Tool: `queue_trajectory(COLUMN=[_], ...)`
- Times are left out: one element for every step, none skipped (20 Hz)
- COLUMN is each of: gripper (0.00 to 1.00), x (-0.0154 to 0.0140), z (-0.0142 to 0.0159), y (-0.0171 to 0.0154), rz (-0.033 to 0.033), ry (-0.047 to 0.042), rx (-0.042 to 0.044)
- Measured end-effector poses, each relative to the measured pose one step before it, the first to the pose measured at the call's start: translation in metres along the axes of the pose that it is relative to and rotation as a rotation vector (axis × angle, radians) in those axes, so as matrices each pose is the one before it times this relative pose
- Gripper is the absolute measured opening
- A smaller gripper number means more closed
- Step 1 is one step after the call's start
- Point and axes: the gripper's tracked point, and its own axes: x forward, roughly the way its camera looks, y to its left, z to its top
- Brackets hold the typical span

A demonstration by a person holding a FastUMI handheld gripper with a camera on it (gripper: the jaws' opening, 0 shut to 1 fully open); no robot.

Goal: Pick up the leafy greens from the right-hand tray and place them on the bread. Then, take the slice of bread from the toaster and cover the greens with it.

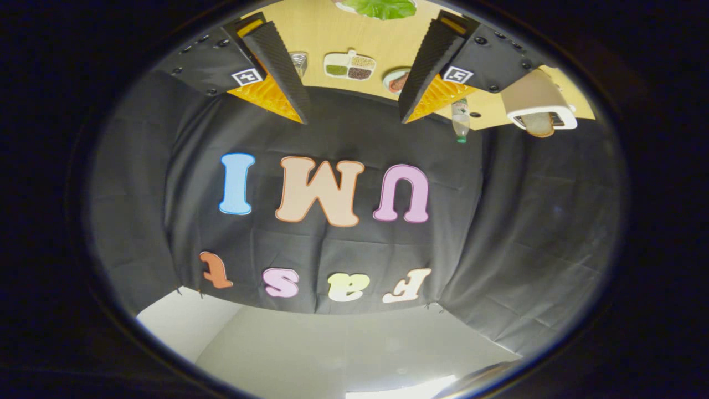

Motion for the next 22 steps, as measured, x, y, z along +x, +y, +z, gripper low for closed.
queue_trajectory(gripper=[1.0,1.0,1.0,1.0,1.0,1.0,1.0,1.0,1.0,1.0,1.0,1.0,1.0,1.0,1.0,1.0,1.0,1.0,1.0,1.0,1.0,1.0], x=[0.00049,-0.00098,0.00042,0.00028,0.0004,0.00201,0.00129,0.00105,0.0018,0.00171,0.00136,0.0024,0.00199,0.00278,0.00347,0.00303,0.00317,0.003,0.00312,0.00205,0.00389,0.00378], z=[-0.00655,-0.00717,-0.00785,-0.00887,-0.0085,-0.01001,-0.01088,-0.00974,-0.01064,-0.00971,-0.00937,-0.00979,-0.0103,-0.01042,-0.00928,-0.00892,-0.00869,-0.00908,-0.00846,-0.00889,-0.00816,-0.01107], y=[-0.00082,0.00045,0.00057,0.00082,0.00164,0.00055,-0.00036,0.00185,0.00146,0.00122,0.00131,0.00092,0.00144,0.00231,0.0022,0.00286,0.00227,0.00205,0.00159,0.00143,0.00324,0.00306], rz=[0.01434,0.01768,0.02075,0.02512,0.02524,0.02398,0.02075,0.0225,0.02585,0.01957,0.02088,0.01621,0.01952,0.02138,0.02067,0.02302,0.02259,0.01997,0.01762,0.0175,0.02075,0.01868], ry=[0.01863,0.02087,0.02396,0.02728,0.02744,0.03353,0.03086,0.03079,0.03094,0.02569,0.02889,0.02178,0.02757,0.02573,0.02366,0.02603,0.02428,0.02397,0.02647,0.02443,0.02742,0.02886], rx=[-0.0081,-0.00877,-0.00912,-0.00984,-0.00996,-0.00956,-0.00277,0.0014,0.00438,0.00148,-0.00177,-0.00313,-0.0038,-0.00115,0.00028,0.00067,-0.00016,-0.00349,-0.0075,-0.00826,-0.0078,-0.00778])
